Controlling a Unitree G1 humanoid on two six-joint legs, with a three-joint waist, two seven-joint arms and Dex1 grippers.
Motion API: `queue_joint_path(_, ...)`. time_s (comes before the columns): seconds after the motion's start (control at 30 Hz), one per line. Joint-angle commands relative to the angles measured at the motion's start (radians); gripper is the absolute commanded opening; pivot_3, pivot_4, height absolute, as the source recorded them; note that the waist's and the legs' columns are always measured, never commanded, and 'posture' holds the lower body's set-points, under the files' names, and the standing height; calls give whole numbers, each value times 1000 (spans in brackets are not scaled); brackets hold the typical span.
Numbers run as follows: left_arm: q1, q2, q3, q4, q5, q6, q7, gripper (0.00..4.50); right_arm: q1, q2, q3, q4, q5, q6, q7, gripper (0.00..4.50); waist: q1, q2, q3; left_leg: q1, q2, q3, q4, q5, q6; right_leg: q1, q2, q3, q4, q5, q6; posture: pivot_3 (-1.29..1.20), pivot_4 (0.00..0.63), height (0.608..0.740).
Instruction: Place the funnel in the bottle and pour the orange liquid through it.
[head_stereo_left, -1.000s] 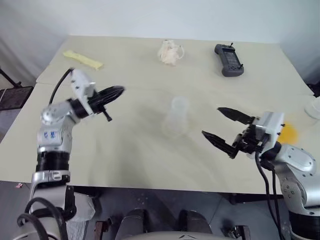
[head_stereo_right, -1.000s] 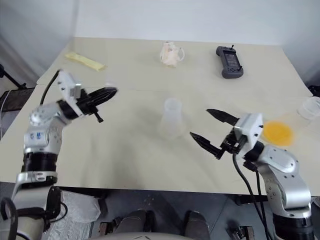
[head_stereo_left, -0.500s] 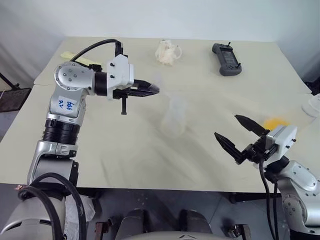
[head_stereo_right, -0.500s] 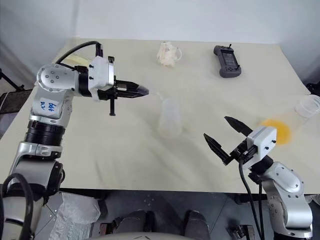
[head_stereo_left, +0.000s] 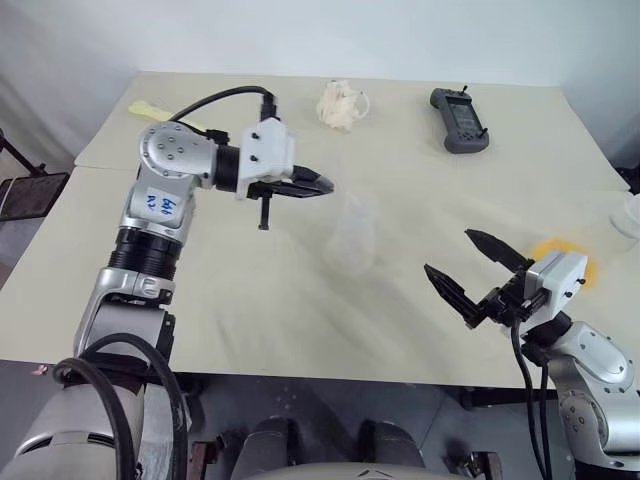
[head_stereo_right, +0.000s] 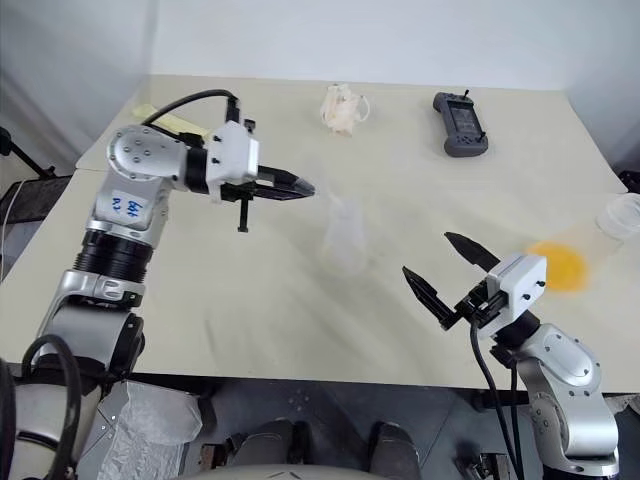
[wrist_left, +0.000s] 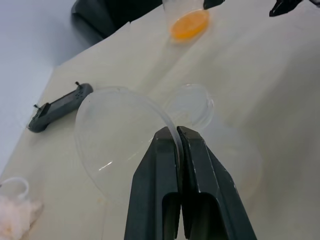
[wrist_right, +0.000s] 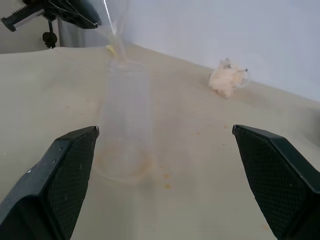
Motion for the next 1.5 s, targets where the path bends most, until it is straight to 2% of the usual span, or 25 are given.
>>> queue_joint_path(0.03,-36,-9,0,0,3,-9,-13,1005,2,5,-4,-38,1,-23,-14,4500,-1,0,0,0,0,0,0,0,0,0,0,0,0,0,0,0,150,740)
queue_joint_path(0.4,-28,-49,37,-21,-68,5,-56,4486,24,11,-7,-46,-6,-31,-30,4500,0,0,0,0,0,0,0,0,0,0,0,0,0,0,0,0,150,740)
queue_joint_path(0.67,27,-57,80,-69,-146,49,-63,4486,59,13,-30,-50,-8,-49,-48,4500,-1,0,0,0,0,-1,1,0,0,0,0,0,1,0,0,0,150,740)
queue_joint_path(0.8,155,-39,201,-143,-260,165,19,4486,111,60,-151,-100,46,-55,-141,4500,-1,0,0,0,1,-2,1,0,0,0,0,0,2,0,0,0,150,740)
queue_joint_path(0.9,243,-14,261,-179,-289,218,72,4486,175,96,-234,-132,67,-66,-190,4500,-1,0,0,0,1,-3,1,0,0,0,-1,0,4,0,0,0,150,740)
queue_joint_path(1.1,373,20,309,-229,-320,308,122,4486,279,203,-369,-107,69,-166,-270,4500,2,0,0,0,2,-5,4,0,0,1,-1,0,6,0,0,0,150,740)
queue_joint_path(1.3,414,15,311,-281,-333,347,155,4486,270,252,-452,25,29,-220,-384,4500,-2,0,0,1,2,-4,5,0,1,1,-1,2,7,0,0,0,150,740)
queue_joint_path(1.5,439,27,304,-360,-352,409,159,4486,177,189,-430,88,17,-166,-449,4500,-12,3,-2,1,3,-3,5,0,0,0,-1,3,8,0,0,0,150,740)
